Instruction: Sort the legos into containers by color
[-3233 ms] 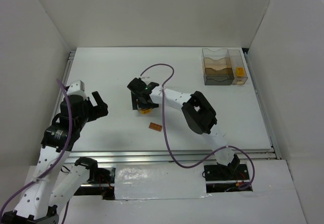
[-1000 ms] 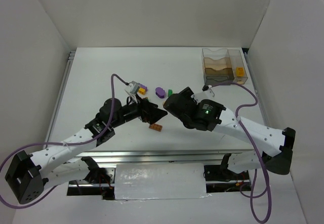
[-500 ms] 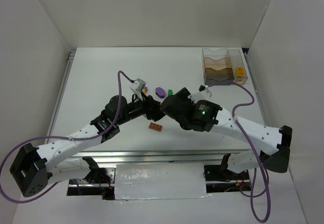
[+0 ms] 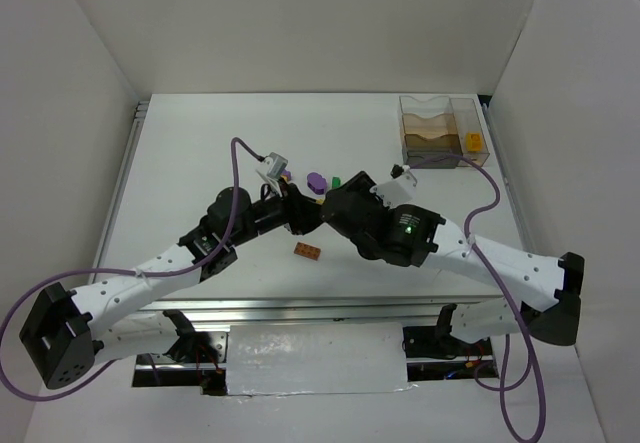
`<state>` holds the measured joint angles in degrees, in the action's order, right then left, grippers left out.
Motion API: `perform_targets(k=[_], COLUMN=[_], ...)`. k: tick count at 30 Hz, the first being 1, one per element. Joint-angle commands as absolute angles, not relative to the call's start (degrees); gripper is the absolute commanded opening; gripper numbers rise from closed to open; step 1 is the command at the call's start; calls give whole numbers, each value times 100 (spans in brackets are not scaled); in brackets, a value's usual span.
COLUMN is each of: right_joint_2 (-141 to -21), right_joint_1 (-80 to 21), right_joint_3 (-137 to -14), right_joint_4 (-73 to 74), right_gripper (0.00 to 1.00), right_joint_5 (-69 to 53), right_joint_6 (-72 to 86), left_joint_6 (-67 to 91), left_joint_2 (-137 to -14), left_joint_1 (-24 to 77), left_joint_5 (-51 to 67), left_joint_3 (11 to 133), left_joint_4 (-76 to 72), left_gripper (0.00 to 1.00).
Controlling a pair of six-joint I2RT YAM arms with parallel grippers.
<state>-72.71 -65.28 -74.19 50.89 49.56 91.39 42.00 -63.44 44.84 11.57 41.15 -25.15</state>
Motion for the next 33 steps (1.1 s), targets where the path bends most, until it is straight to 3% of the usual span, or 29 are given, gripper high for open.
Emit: perform_targets(k=[1,3,4,5,8,14,18,22,30,33], right_joint_2=[-6944,-6716,-6628,-6436,-6005,-5468,-5081,-4519,-3885,-4183], right_joint_1=[-6662,-6662,-6662,-6653,-6662,-6530,-6303,-5933,-5933,-5906], right_joint_3=[-7068,-6839,-6603,-6470,-5960,-5617,-5362,-5212,-5229,-5554], right_joint_4=[3974,3335,3140,2903,1858,1600,1196,1281,1590,2012], right_gripper=[3,13,26,56,99,100,100,100,99,88], right_joint_5=[4677,4545,4405,4308,3921,3280,2306,556,-1009,-1598], right_joint_6=[8280,7738,7569,7359,6629,5741,4143,2124,1160,1116], left_joint_6=[3867,3797,3762,3701,3595,3437,3191,2682,2566,2777], left_joint_2=[-6390,-6390,-6364,-6337,-6197,-5880,-5714,-5572,-5195,-5046], left_joint_1=[4518,4518,4518,4518,4509,4509,4509,4500,4509,4509], left_joint_5=[1107,1186,1239,1283,1406,1485,1748,2799,4956,5273], left_joint_3=[4350,4377,4377,4368,4237,4043,4148,4490,4624,4579], left_joint_4=[-2733,-2707,-2690,-2698,-2751,-2742,-2339,-1698,-1563,-1854], left_gripper=[3,0,0,0,0,0,0,0,0,0])
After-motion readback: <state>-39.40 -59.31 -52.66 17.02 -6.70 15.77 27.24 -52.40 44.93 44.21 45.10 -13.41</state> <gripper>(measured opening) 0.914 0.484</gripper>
